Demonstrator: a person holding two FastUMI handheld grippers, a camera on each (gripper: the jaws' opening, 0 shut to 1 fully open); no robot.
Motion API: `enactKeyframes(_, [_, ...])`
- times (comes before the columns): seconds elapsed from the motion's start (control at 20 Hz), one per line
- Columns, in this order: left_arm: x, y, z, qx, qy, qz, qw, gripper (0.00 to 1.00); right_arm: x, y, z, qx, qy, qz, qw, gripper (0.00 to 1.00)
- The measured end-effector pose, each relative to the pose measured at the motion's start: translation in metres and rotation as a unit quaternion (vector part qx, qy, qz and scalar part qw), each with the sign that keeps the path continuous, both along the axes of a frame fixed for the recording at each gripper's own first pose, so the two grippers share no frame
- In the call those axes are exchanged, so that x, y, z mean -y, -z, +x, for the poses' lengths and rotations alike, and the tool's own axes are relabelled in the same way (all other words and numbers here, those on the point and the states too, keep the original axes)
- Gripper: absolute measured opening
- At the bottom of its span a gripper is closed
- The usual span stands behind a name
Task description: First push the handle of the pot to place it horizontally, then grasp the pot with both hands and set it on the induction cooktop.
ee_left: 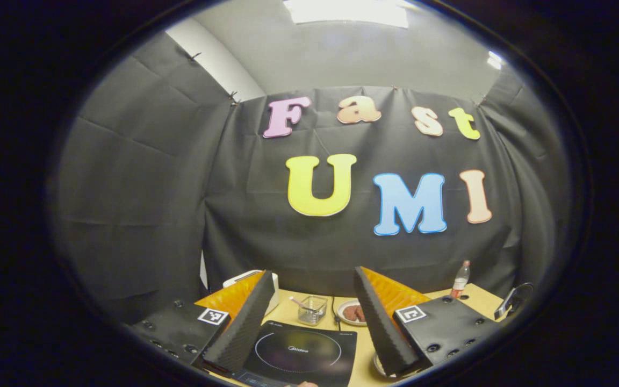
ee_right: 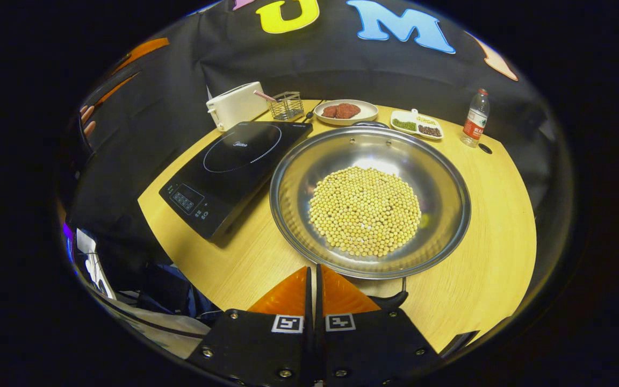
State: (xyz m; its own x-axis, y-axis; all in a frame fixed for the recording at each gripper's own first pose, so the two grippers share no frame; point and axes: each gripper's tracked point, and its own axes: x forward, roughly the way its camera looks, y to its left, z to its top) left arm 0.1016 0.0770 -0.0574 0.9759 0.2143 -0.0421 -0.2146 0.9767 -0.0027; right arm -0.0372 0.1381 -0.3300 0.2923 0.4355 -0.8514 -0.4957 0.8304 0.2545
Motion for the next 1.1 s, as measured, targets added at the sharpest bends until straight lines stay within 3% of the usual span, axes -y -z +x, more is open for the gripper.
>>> enactKeyframes(0.4, [0.021,0.018,0.04,-0.007,0.038,-0.017,0.999,0.97,0.03,0.003,0.006,-0.013,0.012,-0.047,0.999,0.01])
enactKeyframes(0.65, [0.025,0.036,0.064,-0.017,0.061,-0.04,0.997,1.0,0.069,0.018,0.012,-0.027,0.037,-0.115,0.992,0.01])
enactKeyframes(0.85, [0.022,0.048,0.075,-0.025,0.074,-0.053,0.996,1.0,0.086,0.021,0.025,-0.032,0.073,-0.133,0.988,0.01])
enactKeyframes(1.1, [0.016,0.058,0.081,-0.036,0.073,-0.061,0.995,0.99,0.106,0.025,0.041,-0.024,0.088,-0.16,0.983,0.01])
